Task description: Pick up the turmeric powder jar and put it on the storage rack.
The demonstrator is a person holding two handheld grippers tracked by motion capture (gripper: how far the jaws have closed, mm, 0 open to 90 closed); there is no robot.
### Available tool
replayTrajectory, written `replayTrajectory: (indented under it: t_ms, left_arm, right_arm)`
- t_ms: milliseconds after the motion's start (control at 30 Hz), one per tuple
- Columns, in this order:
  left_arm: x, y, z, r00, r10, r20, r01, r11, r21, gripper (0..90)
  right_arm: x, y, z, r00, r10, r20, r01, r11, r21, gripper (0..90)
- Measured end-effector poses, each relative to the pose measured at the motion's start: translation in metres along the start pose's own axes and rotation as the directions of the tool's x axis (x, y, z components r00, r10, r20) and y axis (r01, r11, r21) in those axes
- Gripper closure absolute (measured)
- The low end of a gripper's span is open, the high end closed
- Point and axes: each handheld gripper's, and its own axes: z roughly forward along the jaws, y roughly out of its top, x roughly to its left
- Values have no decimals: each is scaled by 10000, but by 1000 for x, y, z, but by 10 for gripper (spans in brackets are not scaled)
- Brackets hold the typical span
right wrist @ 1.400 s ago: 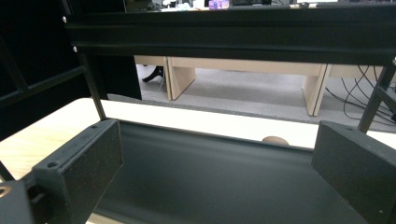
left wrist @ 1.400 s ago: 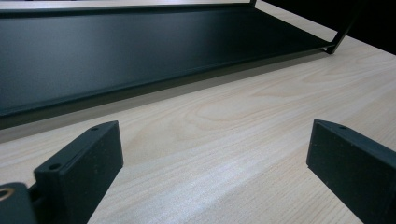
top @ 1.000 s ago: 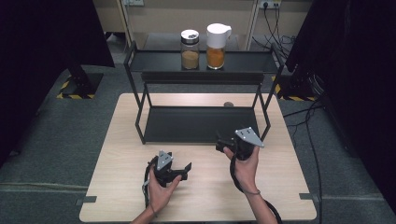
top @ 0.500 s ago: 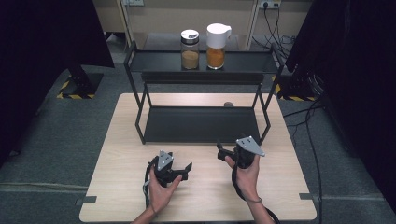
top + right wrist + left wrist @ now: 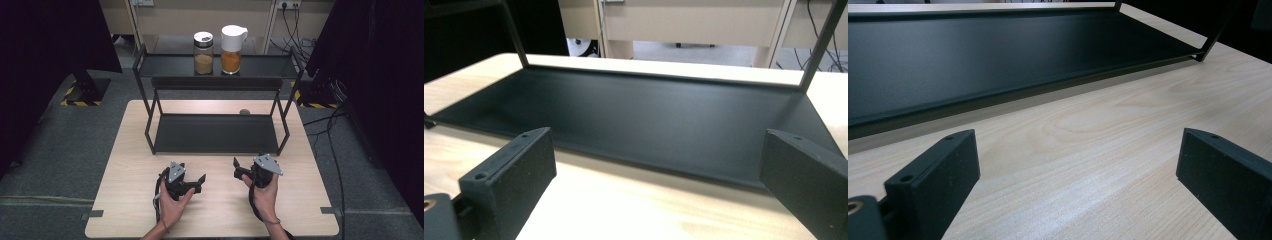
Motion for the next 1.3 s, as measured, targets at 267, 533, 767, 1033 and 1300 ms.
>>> replayTrajectory:
  t_ms: [267, 533, 767, 1033, 1300]
  left_arm:
    - [-1, 0, 1, 10000, -20, 11, 20, 10000, -4, 29]
    - [-1, -1, 0, 10000, -68, -21, 67, 9999, -80, 29]
    - [-2, -2, 0, 10000, -52, -26, 52, 9999, -91, 29]
    - [-3, -2, 0, 10000, -65, -35, 65, 9999, -111, 29]
    - [-4, -2, 0, 10000, -66, -58, 66, 9999, -129, 29]
  right_arm:
    - [-4, -13, -4, 9996, 276, 108, -278, 9994, 224, 24]
    - [-7, -19, -9, 9991, 402, 147, -406, 9986, 335, 25]
    - [-7, -23, -12, 9986, 487, 184, -495, 9976, 481, 26]
    - [-9, -28, -16, 9982, 529, 276, -546, 9964, 648, 26]
    - [-9, -31, -18, 9979, 560, 339, -581, 9960, 677, 26]
